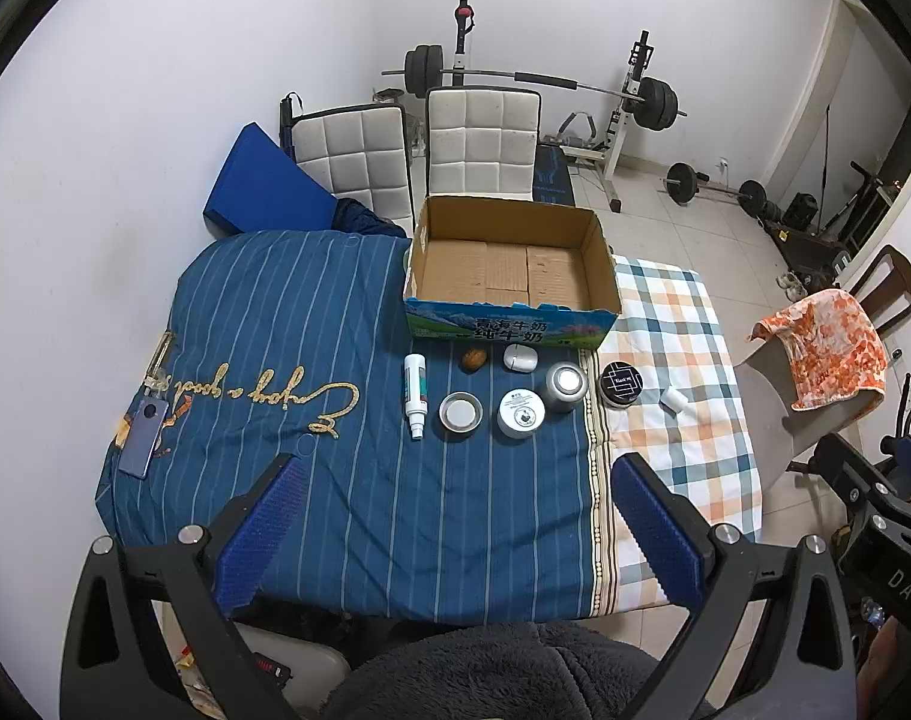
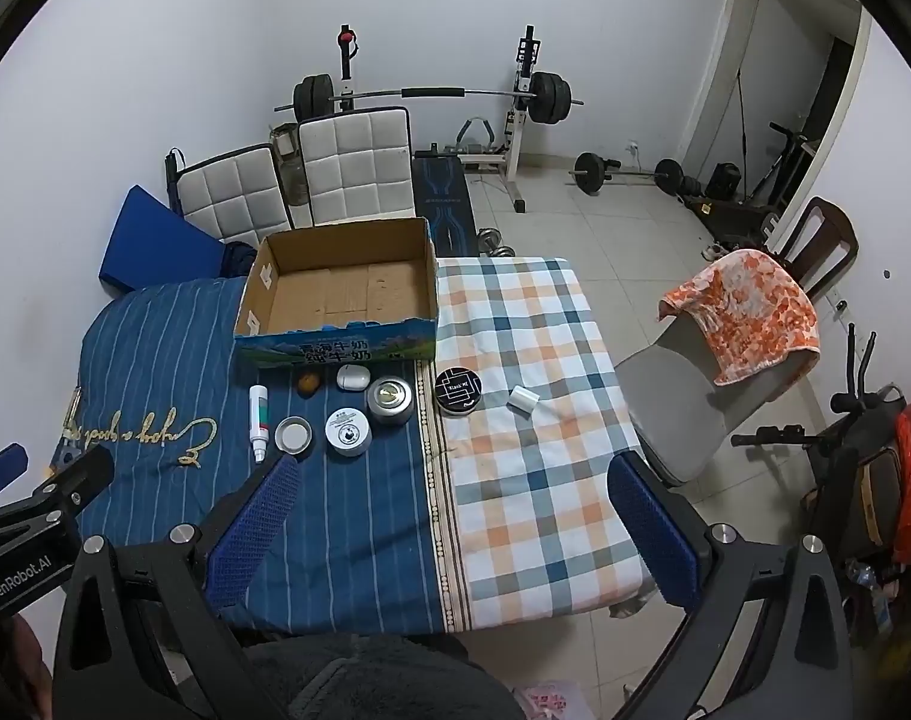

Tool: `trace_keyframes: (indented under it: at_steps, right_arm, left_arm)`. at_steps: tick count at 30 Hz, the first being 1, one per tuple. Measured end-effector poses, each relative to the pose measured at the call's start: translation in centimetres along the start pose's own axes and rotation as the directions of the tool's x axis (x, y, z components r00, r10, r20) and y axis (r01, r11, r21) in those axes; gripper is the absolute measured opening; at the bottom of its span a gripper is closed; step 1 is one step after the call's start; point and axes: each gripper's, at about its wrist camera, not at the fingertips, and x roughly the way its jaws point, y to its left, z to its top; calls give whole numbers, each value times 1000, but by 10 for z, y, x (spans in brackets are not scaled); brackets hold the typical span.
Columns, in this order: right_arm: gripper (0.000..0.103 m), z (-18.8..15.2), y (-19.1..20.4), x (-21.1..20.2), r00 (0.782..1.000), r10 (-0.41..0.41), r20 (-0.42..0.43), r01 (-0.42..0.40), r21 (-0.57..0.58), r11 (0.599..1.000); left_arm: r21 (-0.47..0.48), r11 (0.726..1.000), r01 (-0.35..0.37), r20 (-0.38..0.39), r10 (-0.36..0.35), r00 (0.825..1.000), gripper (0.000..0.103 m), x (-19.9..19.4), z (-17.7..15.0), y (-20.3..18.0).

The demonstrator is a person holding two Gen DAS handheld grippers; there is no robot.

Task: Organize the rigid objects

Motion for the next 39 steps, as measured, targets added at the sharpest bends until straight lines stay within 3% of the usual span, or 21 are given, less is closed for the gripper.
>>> trace_keyframes:
  at_steps: [39]
  right_arm:
    - [103, 9, -5, 0, 1000, -14, 2, 14, -3, 1000]
  left_arm:
    - [13, 1000, 6, 6, -7, 1000, 103, -3, 1, -17]
